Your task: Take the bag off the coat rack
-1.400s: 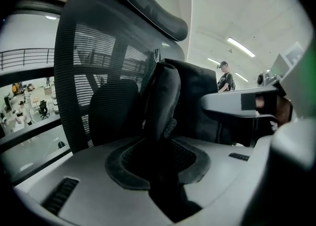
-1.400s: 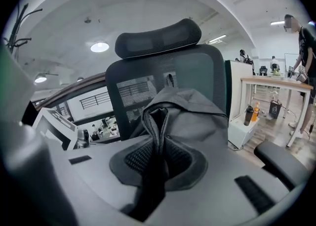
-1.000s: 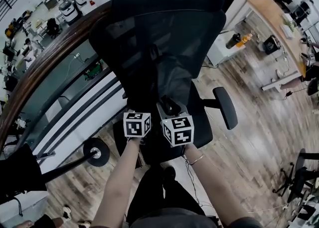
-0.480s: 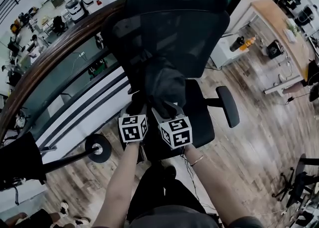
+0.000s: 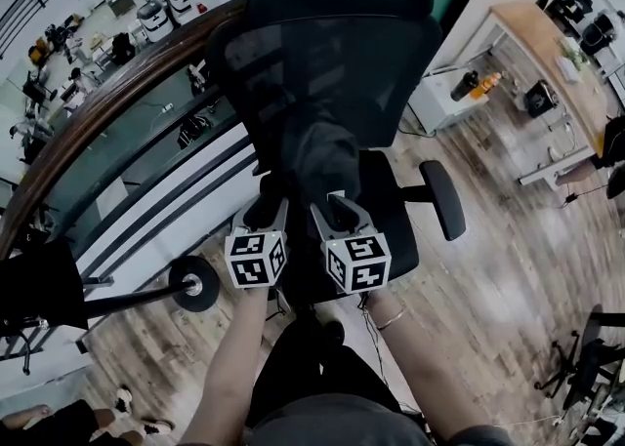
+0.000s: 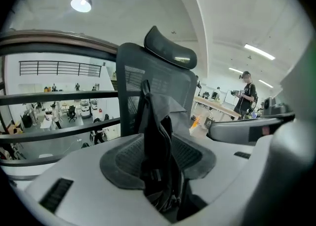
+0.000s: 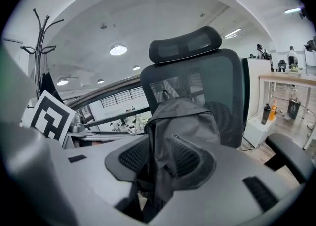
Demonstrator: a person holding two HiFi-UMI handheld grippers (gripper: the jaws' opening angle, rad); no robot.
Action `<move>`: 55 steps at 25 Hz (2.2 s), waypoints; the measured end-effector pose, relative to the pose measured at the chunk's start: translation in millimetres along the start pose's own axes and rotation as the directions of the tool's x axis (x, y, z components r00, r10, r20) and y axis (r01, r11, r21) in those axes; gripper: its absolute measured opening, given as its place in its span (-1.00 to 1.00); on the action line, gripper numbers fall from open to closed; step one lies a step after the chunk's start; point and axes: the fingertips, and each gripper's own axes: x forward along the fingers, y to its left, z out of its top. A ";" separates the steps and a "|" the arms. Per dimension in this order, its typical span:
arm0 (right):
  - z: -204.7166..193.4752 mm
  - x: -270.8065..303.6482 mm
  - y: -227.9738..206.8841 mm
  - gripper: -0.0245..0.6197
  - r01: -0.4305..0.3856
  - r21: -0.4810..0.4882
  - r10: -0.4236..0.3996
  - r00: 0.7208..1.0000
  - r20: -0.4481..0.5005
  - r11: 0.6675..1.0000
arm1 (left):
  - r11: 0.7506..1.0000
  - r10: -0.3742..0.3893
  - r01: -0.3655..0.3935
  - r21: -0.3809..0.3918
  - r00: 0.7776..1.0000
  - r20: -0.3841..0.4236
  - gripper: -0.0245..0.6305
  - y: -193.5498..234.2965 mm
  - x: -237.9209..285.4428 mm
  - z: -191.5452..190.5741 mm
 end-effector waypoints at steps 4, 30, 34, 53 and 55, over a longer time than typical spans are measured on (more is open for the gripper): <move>3.1 -27.7 -10.0 -0.53 0.030 0.012 -0.030 0.999 0.038 0.999 | 1.000 -0.003 0.003 0.012 1.000 0.024 -0.41 -11.3 -24.0 -0.6; 13.2 -182.0 -16.5 -0.91 0.017 0.034 -0.024 0.973 0.228 0.999 | 0.993 0.025 -0.046 0.106 0.981 0.193 -0.80 -94.7 -143.4 14.3; 12.3 -199.7 -17.8 -0.91 0.011 0.025 -0.017 0.971 0.237 1.000 | 0.991 0.024 -0.052 0.126 0.978 0.208 -0.80 -106.7 -155.3 15.7; 4.0 -252.0 -17.2 -0.92 0.018 -0.004 -0.017 0.966 0.258 1.000 | 0.987 0.037 -0.071 0.143 0.972 0.230 -0.80 -139.7 -196.4 4.3; 2.9 -255.4 -18.3 -0.92 0.022 -0.003 -0.020 0.966 0.259 1.000 | 0.987 0.039 -0.073 0.141 0.973 0.229 -0.80 -141.4 -199.0 2.4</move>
